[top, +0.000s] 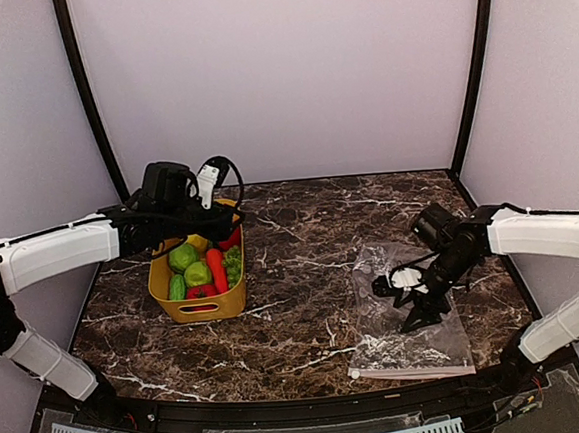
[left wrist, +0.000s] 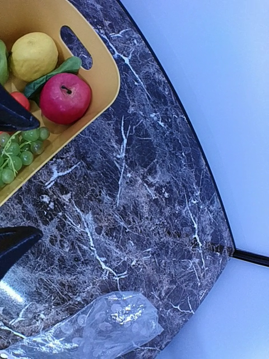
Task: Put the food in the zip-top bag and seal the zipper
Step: Adjust the zipper food storage bag at the center of the board.
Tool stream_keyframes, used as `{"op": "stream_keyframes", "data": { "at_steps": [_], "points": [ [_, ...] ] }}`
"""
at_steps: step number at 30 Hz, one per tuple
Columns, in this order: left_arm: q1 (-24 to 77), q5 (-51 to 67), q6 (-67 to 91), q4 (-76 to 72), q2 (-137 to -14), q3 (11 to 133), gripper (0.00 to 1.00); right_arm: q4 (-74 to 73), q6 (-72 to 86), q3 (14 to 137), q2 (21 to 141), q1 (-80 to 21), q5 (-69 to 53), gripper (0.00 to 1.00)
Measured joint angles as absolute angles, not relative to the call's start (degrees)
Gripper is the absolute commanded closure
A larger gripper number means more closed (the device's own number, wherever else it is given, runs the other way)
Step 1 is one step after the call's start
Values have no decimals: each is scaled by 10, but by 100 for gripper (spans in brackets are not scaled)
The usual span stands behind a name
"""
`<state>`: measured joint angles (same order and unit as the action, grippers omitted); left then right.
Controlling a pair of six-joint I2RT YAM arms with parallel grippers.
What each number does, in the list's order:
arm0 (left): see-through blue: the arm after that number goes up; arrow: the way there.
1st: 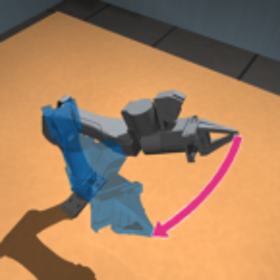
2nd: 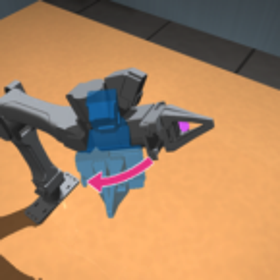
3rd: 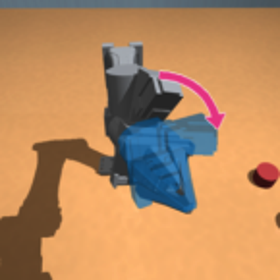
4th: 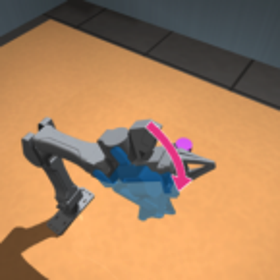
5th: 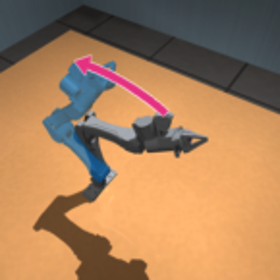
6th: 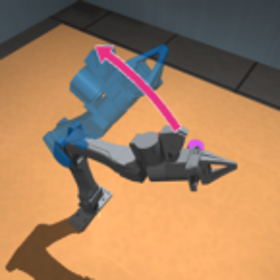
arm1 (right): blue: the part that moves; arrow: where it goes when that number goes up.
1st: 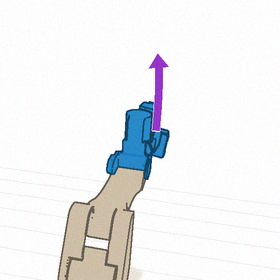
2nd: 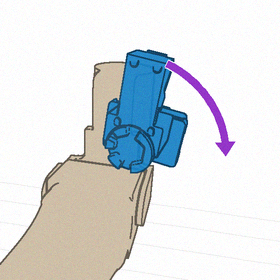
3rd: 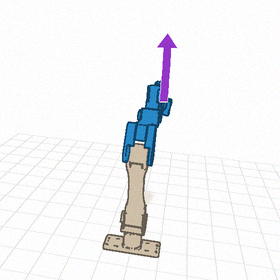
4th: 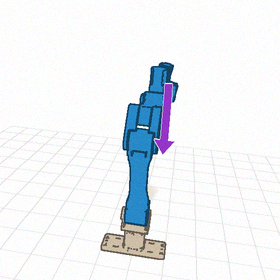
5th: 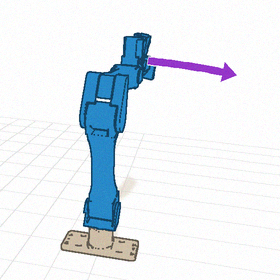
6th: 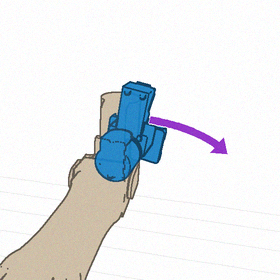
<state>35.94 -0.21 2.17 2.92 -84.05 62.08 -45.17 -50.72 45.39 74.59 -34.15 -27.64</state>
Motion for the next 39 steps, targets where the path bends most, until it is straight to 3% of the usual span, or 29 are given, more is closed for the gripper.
{"op": "stream_keyframes", "data": {
  "at_steps": [4,8,13,21,28,34,39],
  "points": [
    [359,0,24,17,-814,605,43,-420,-496,458,805,-342,-254,51],
    [359,0,27,13,-802,601,43,-399,-479,501,898,-337,-231,56],
    [359,-3,49,11,-784,591,43,-382,-471,578,977,-307,-233,71],
    [359,15,82,9,-766,587,43,-341,-457,726,1093,-263,-207,77],
    [359,15,90,9,-750,583,43,-330,-425,789,1119,-260,-182,65],
    [359,-2,92,10,-749,583,44,-356,-422,679,948,-340,-159,48],
    [359,-23,86,13,-749,583,43,-378,-418,582,851,-438,-128,45]
  ]
}}
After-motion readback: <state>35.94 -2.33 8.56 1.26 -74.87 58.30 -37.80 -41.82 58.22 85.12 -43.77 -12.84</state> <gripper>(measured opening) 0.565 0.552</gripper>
